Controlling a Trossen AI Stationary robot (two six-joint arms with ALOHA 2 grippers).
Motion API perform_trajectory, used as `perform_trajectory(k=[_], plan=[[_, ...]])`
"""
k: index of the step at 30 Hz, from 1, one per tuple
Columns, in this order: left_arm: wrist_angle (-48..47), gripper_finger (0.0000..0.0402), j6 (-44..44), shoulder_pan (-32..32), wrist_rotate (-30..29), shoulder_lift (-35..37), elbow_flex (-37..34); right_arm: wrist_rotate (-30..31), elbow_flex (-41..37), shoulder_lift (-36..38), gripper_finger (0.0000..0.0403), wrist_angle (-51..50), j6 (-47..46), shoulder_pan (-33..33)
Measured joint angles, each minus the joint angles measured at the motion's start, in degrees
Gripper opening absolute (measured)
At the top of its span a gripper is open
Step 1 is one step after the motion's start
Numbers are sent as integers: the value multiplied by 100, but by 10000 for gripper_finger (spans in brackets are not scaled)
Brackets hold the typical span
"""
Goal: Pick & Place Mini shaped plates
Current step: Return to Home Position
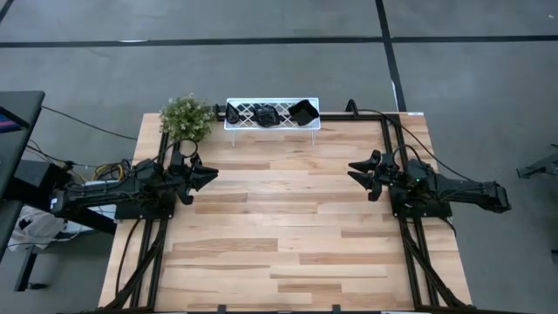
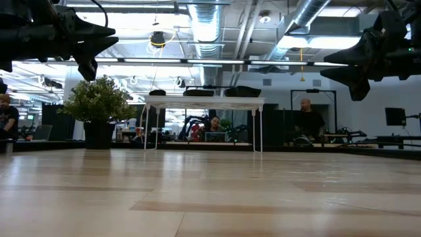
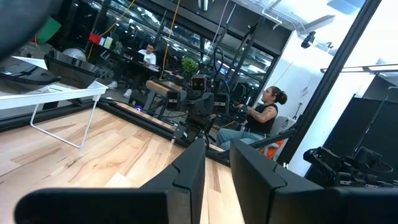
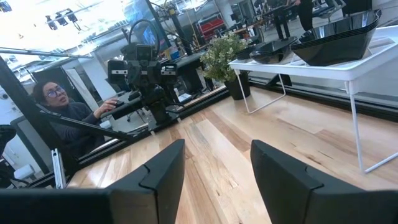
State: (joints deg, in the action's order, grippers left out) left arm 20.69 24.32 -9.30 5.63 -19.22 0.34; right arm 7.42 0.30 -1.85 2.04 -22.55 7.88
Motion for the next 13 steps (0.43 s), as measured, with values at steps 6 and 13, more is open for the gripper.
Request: perform_trajectory(k=[6, 13], plan=[[2, 77, 0, 0, 0, 0, 0, -1, -2, 0, 179, 2, 0, 0], [1, 76, 0, -1, 0, 0, 0, 0, -2, 0, 179, 0, 0, 0]])
